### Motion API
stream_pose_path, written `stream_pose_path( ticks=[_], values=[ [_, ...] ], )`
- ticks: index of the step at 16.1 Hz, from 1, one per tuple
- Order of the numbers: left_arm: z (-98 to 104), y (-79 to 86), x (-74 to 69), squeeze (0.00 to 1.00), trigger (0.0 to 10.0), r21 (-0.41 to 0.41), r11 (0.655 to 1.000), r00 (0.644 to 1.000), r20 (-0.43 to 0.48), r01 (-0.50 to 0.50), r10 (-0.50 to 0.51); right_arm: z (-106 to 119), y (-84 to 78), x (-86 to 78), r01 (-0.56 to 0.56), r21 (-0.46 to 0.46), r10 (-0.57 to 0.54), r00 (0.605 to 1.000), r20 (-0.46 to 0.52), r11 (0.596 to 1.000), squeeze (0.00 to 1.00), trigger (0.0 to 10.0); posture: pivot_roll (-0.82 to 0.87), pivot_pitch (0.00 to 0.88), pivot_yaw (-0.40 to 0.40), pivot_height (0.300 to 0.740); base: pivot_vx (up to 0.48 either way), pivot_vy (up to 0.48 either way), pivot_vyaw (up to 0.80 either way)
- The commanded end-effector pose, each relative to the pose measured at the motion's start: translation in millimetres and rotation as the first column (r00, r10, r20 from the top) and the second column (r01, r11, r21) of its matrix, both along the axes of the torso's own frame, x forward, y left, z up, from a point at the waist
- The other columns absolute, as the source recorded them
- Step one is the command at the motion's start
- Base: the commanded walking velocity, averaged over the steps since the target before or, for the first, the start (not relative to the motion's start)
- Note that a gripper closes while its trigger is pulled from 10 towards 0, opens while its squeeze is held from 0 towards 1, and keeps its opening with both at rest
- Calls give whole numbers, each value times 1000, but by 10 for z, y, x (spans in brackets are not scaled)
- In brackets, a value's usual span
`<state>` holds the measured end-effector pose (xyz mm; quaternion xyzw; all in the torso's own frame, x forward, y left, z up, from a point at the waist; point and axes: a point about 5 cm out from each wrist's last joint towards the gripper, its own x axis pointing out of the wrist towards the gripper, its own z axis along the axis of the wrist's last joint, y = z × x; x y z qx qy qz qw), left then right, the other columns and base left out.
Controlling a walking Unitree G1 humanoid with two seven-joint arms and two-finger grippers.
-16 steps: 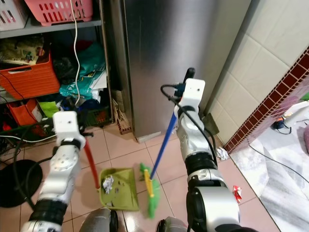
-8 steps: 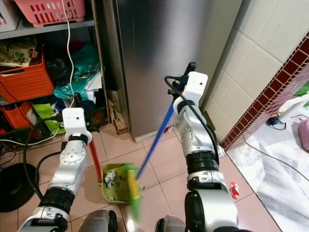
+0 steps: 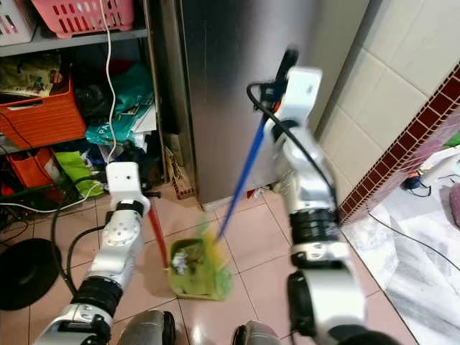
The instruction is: Sweep floor
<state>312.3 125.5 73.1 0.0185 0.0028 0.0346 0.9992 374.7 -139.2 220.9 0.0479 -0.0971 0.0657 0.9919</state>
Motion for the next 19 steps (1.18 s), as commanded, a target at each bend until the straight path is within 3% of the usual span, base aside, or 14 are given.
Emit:
stream_pose_path(
  ticks=[1, 5, 9, 11, 17, 19],
  values=[
    [91, -16, 4, 0, 10000, 12, 1000, 998, 51, 25, -26, 374, -40, -39, 33, -84, -17, 983, 182, 996, 0, 10000, -83, 18, -31, 740, 0, 0, 0],
    [96, 10, -69, 0, 10000, 17, 1000, 998, 57, 27, -28, 11, -271, -81, 158, -178, -143, 985, 92, 971, 0, 10000, -69, 27, -28, 740, 0, 0, 0],
    [106, 100, -104, 0, 10000, 35, 999, 998, 56, 4, -6, -367, -294, -226, 227, -270, -232, 973, 14, 936, 0, 10000, -61, 52, -12, 740, 0, 0, 0],
    [150, 77, -93, 0, 10000, 42, 999, 998, 60, 20, -22, -638, -301, -276, 239, -210, -269, 954, -130, 948, 0, 10000, -49, 71, 1, 740, 0, 0, 0],
    [136, 9, -113, 0, 10000, 24, 998, 998, 38, 57, -58, -864, -237, -341, 292, -53, -294, 906, -306, 955, 0, 10000, -58, 74, 14, 740, 0, 0, 0],
    [124, -58, -108, 0, 10000, 4, 996, 996, 23, 90, -90, -845, -168, -287, 314, 87, -264, 896, -358, 945, 0, 10000, -60, 71, 12, 740, 0, 0, 0]
  ],
)
